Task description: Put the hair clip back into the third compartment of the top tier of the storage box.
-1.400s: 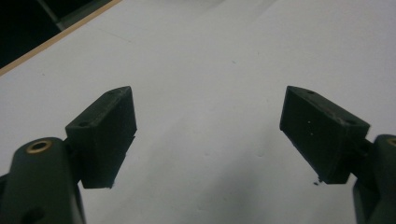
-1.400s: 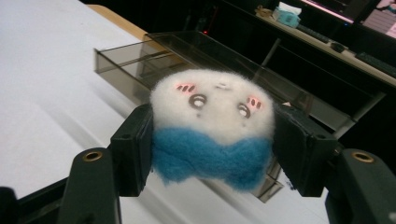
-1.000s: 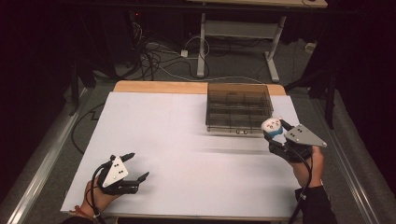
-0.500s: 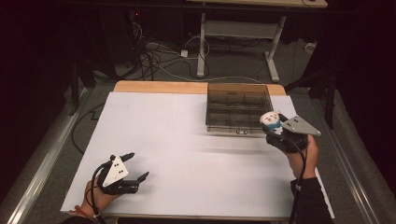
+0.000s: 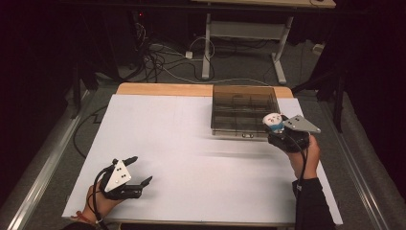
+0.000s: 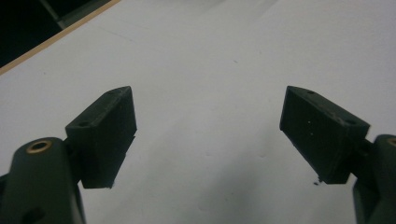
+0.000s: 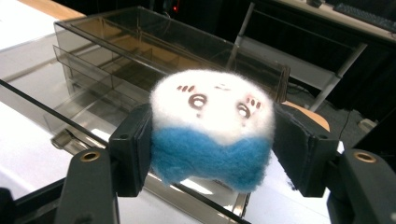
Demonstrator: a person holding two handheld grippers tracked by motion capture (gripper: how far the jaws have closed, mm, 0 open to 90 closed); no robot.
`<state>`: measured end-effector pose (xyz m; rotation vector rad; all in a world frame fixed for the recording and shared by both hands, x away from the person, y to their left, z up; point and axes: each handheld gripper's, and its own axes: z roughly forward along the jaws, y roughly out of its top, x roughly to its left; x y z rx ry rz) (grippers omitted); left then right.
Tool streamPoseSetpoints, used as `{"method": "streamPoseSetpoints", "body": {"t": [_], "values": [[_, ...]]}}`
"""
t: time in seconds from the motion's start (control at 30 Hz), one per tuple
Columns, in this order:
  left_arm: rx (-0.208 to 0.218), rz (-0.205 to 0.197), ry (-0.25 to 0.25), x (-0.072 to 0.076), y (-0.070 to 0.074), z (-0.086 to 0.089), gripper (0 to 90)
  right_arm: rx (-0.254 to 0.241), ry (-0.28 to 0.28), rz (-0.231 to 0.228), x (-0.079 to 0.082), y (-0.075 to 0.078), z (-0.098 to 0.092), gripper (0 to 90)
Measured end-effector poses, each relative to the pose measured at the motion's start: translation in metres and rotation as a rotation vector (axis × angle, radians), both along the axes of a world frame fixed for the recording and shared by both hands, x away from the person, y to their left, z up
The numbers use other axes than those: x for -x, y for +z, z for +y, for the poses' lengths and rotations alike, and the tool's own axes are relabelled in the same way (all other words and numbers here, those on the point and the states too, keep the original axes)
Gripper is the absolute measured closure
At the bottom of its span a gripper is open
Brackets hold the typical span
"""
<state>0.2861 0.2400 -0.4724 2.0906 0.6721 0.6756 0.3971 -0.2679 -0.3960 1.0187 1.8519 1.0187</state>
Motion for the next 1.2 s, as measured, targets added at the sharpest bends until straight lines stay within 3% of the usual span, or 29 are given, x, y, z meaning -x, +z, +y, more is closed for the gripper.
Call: {"method": "streamPoseSetpoints", "body": {"t": [0.53, 0.77, 0.83, 1.0, 1.2], "values": [[-0.011, 0.002, -0.009, 0.000, -0.001, -0.002, 17.9, -0.006, -0.036, 0.045, -0.014, -0.010, 0.006, 33.8], [-0.014, 0.002, -0.008, 0.001, -0.001, -0.002, 17.9, -0.036, -0.035, 0.050, -0.015, -0.012, 0.004, 32.4], [-0.013, 0.003, -0.009, 0.001, -0.001, -0.002, 17.9, -0.066, -0.041, 0.052, -0.016, -0.013, 0.003, 31.2], [-0.012, 0.001, -0.008, 0.001, -0.001, -0.002, 18.1, -0.073, -0.018, 0.072, -0.016, -0.015, 0.006, 26.6], [-0.018, 0.000, -0.013, 0.001, -0.001, -0.002, 18.2, -0.076, -0.026, 0.056, -0.015, -0.016, 0.007, 26.3]]}}
